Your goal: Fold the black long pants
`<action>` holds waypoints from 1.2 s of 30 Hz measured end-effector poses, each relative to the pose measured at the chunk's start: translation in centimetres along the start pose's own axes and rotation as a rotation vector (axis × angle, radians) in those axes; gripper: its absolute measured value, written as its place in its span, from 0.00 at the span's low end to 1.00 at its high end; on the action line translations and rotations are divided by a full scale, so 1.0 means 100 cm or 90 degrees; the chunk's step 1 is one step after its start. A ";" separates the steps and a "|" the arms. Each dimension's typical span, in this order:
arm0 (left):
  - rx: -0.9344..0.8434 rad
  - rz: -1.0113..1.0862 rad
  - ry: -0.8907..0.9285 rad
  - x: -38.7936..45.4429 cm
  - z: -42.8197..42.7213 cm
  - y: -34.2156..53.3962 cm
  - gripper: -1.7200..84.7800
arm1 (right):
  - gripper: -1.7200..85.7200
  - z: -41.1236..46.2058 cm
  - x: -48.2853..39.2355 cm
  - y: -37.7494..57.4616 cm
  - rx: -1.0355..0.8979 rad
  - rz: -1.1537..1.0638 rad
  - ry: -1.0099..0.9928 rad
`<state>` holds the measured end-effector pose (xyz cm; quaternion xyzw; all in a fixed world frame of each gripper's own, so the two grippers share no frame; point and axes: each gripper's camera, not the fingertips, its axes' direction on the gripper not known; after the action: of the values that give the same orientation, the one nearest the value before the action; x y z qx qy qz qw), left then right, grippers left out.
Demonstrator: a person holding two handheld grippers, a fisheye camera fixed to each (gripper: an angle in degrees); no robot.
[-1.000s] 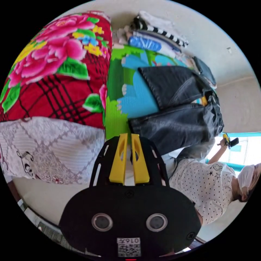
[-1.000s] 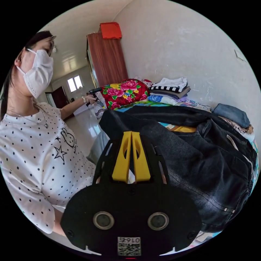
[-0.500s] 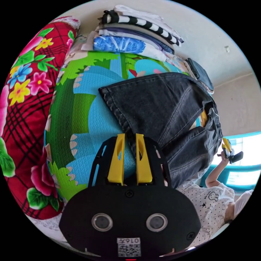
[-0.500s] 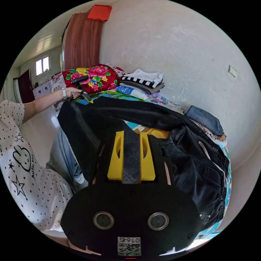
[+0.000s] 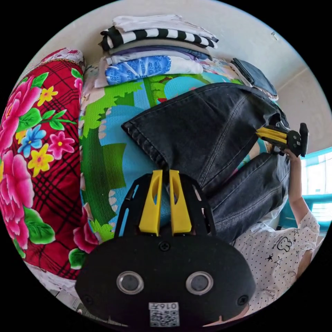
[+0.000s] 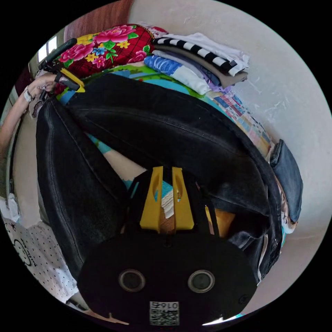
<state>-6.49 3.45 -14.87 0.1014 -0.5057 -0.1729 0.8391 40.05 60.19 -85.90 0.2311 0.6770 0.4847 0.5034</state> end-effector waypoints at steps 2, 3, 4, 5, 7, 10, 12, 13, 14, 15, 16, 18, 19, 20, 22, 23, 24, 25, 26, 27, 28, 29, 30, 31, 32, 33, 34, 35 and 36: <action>0.017 -0.009 -0.029 -0.004 -0.010 -0.011 0.04 | 0.05 0.006 -0.002 -0.005 -0.005 -0.018 -0.009; 0.025 -0.016 -0.040 -0.006 -0.014 -0.015 0.04 | 0.04 0.010 -0.003 -0.010 -0.005 -0.023 -0.019; 0.041 -0.029 -0.066 -0.009 -0.020 -0.023 0.05 | 0.03 0.016 -0.005 -0.017 -0.004 -0.027 -0.025; 0.057 -0.037 -0.100 -0.010 -0.027 -0.032 0.05 | 0.03 0.019 -0.006 -0.021 0.000 -0.027 -0.029; 0.085 -0.058 -0.158 -0.011 -0.035 -0.045 0.05 | 0.03 0.031 -0.011 -0.041 0.010 -0.019 -0.042; 0.148 -0.126 -0.217 -0.013 -0.037 -0.060 0.07 | 0.03 0.046 -0.022 -0.069 0.021 0.001 -0.038; 0.156 -0.178 -0.230 -0.016 -0.031 -0.061 0.08 | 0.03 0.054 -0.030 -0.080 0.029 0.018 -0.012; 0.161 -0.218 -0.254 -0.019 -0.028 -0.057 0.08 | 0.03 0.058 -0.033 -0.084 0.029 0.031 0.010; 0.173 -0.246 -0.279 -0.020 -0.026 -0.050 0.08 | 0.03 0.059 -0.034 -0.084 0.027 0.036 0.020; 0.181 -0.258 -0.288 -0.019 -0.025 -0.045 0.08 | 0.03 0.059 -0.037 -0.083 0.021 0.042 0.036; 0.196 -0.271 -0.295 -0.018 -0.023 -0.035 0.08 | 0.03 0.058 -0.039 -0.079 0.020 0.043 0.046; 0.196 -0.234 -0.253 -0.007 -0.014 -0.025 0.08 | 0.04 0.049 -0.038 -0.064 0.041 0.036 0.025; 0.186 -0.188 -0.201 0.005 -0.005 -0.020 0.08 | 0.05 0.035 -0.032 -0.048 0.082 0.039 -0.032; 0.175 -0.140 -0.150 0.022 0.006 -0.014 0.08 | 0.05 0.026 -0.027 -0.038 0.104 0.045 -0.062; 0.157 -0.069 -0.092 0.056 0.021 -0.002 0.08 | 0.09 -0.017 -0.002 0.018 0.202 0.073 -0.133; 0.144 -0.018 -0.060 0.082 0.030 0.008 0.09 | 0.09 -0.029 0.006 0.036 0.225 0.085 -0.138; 0.140 0.009 -0.044 0.097 0.034 0.014 0.09 | 0.09 -0.052 0.021 0.078 0.268 0.106 -0.139; 0.132 0.062 -0.016 0.126 0.041 0.026 0.09 | 0.10 -0.075 0.036 0.125 0.301 0.127 -0.124; 0.126 0.110 0.009 0.157 0.046 0.038 0.09 | 0.10 -0.087 0.044 0.151 0.316 0.144 -0.111; 0.123 0.132 0.019 0.172 0.049 0.044 0.09 | 0.10 -0.110 0.060 0.203 0.340 0.177 -0.077; 0.116 0.172 0.035 0.201 0.054 0.055 0.09 | 0.10 -0.132 0.076 0.257 0.347 0.211 -0.039; 0.110 0.213 0.052 0.230 0.058 0.066 0.09 | 0.10 -0.143 0.084 0.283 0.344 0.229 -0.017; 0.108 0.233 0.058 0.244 0.060 0.071 0.09 | 0.10 -0.162 0.101 0.332 0.322 0.266 0.032; 0.104 0.269 0.064 0.270 0.064 0.080 0.09 | 0.11 -0.177 0.118 0.380 0.285 0.309 0.091; 0.092 0.304 0.062 0.295 0.070 0.088 0.09 | 0.11 -0.184 0.128 0.403 0.261 0.334 0.125; 0.086 0.319 0.056 0.306 0.073 0.090 0.09 | 0.11 -0.193 0.148 0.447 0.202 0.389 0.196; 0.079 0.339 0.033 0.325 0.080 0.093 0.09 | 0.11 -0.198 0.170 0.487 0.136 0.443 0.252; 0.075 0.347 0.001 0.340 0.087 0.092 0.08 | 0.11 -0.199 0.182 0.506 0.105 0.468 0.272; 0.072 0.347 -0.015 0.347 0.090 0.090 0.08 | 0.11 -0.200 0.204 0.543 0.054 0.510 0.293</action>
<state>2.10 -1.84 20.67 0.0063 -0.5332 0.0870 0.8415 4.56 91.06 -46.55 0.3813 0.6479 0.6512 0.1036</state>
